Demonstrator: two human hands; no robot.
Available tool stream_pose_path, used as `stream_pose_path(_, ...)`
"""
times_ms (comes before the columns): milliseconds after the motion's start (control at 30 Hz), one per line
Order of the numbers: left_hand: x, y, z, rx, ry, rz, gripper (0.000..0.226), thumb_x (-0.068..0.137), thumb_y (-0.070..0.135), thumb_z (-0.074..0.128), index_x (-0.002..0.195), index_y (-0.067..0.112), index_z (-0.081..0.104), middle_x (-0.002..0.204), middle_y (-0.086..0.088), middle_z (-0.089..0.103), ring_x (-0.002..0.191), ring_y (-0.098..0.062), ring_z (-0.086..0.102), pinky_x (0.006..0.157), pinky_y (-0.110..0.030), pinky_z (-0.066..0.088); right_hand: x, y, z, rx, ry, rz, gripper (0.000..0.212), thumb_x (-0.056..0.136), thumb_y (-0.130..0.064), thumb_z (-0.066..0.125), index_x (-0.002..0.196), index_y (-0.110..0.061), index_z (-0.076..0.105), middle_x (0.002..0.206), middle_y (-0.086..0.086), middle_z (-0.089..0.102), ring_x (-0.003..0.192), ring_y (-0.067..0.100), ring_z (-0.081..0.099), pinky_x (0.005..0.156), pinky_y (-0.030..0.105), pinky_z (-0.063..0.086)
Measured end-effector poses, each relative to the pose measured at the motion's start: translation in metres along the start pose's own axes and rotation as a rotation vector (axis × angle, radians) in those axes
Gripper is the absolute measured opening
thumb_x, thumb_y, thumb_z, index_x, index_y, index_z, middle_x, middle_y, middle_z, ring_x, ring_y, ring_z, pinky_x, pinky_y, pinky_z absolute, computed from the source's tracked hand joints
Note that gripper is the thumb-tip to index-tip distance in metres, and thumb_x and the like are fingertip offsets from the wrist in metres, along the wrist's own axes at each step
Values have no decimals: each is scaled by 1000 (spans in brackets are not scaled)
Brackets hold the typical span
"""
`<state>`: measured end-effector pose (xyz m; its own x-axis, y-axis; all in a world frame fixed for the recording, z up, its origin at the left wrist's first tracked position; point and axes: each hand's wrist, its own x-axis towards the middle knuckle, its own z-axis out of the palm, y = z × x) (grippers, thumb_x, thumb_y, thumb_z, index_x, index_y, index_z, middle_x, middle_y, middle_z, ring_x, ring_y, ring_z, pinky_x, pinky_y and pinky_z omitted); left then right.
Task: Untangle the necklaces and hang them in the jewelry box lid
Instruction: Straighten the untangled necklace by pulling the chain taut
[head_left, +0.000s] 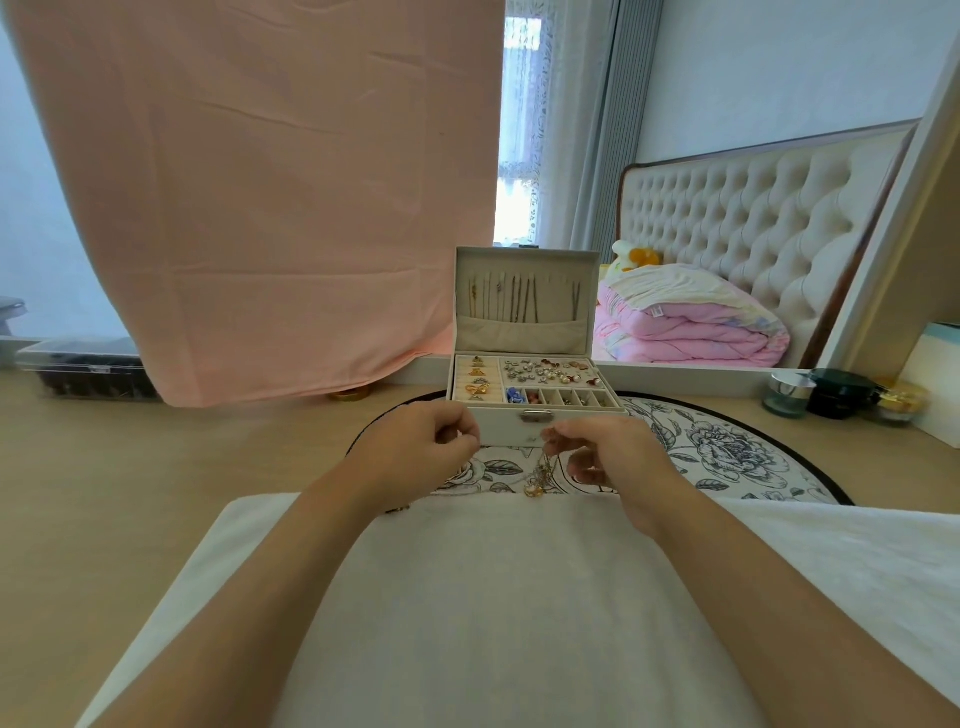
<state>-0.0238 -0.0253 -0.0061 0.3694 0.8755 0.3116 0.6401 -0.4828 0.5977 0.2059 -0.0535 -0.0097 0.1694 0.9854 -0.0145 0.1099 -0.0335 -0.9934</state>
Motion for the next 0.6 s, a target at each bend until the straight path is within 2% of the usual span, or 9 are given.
stream_pose_path(67, 0, -2, -3, 26, -26, -26, 11, 88, 32, 62, 78, 35, 65, 61, 14, 52, 59, -7, 47, 61, -30, 41, 1, 1, -4, -24, 40, 9, 16, 88, -17, 66, 84, -9, 80, 83, 6, 78, 57, 15, 54, 67, 31, 45)
stream_pose_path(133, -1, -4, -7, 106, -43, -48, 12, 87, 33, 61, 76, 35, 64, 60, 16, 52, 58, -5, 47, 60, -27, 40, 1, 2, -7, -2, 104, -24, 16, 89, -15, 67, 80, -9, 79, 77, 7, 76, 59, 17, 56, 64, 30, 46)
stream_pose_path(233, -2, -9, -11, 365, -98, -99, 12, 88, 34, 58, 77, 36, 61, 69, 16, 56, 66, -5, 51, 61, -25, 39, 4, 4, -9, 27, 202, -72, 23, 95, -17, 63, 77, -9, 73, 71, 7, 70, 61, 17, 63, 65, 28, 50)
stream_pose_path(300, -2, -15, -11, 527, -109, -155, 10, 89, 32, 56, 84, 38, 62, 77, 15, 57, 78, -9, 55, 65, -26, 40, 8, 5, -9, 42, 227, -77, 28, 99, -22, 60, 76, -9, 69, 72, 7, 70, 63, 19, 67, 69, 33, 54)
stream_pose_path(400, -2, -20, -9, 642, -102, -219, 19, 87, 24, 56, 97, 37, 67, 78, 14, 56, 85, -13, 56, 67, -26, 38, 10, 6, -6, 126, 175, -45, 29, 103, -25, 52, 80, -10, 62, 72, 8, 72, 67, 25, 69, 76, 43, 57)
stream_pose_path(467, -4, -17, -7, 742, -137, -260, 26, 86, 20, 55, 104, 32, 69, 90, 11, 63, 94, -16, 60, 73, -25, 43, 7, 5, -2, 152, 124, -22, 29, 106, -27, 46, 83, -12, 57, 69, 5, 70, 68, 26, 70, 76, 46, 58)
stream_pose_path(533, -2, -15, 0, 858, -144, -228, 32, 87, 16, 55, 113, 30, 69, 113, 4, 63, 110, -22, 57, 89, -30, 46, 0, 2, 3, 152, 54, -23, 30, 107, -29, 44, 85, -13, 56, 71, 6, 68, 68, 28, 69, 70, 46, 60)
stream_pose_path(600, -1, -7, 13, 758, -82, -132, 39, 90, 13, 55, 123, 30, 64, 128, 1, 56, 120, -23, 50, 99, -35, 40, -6, -1, 8, 145, -13, -39, 30, 107, -29, 44, 87, -11, 56, 71, 8, 67, 67, 29, 68, 62, 42, 60)
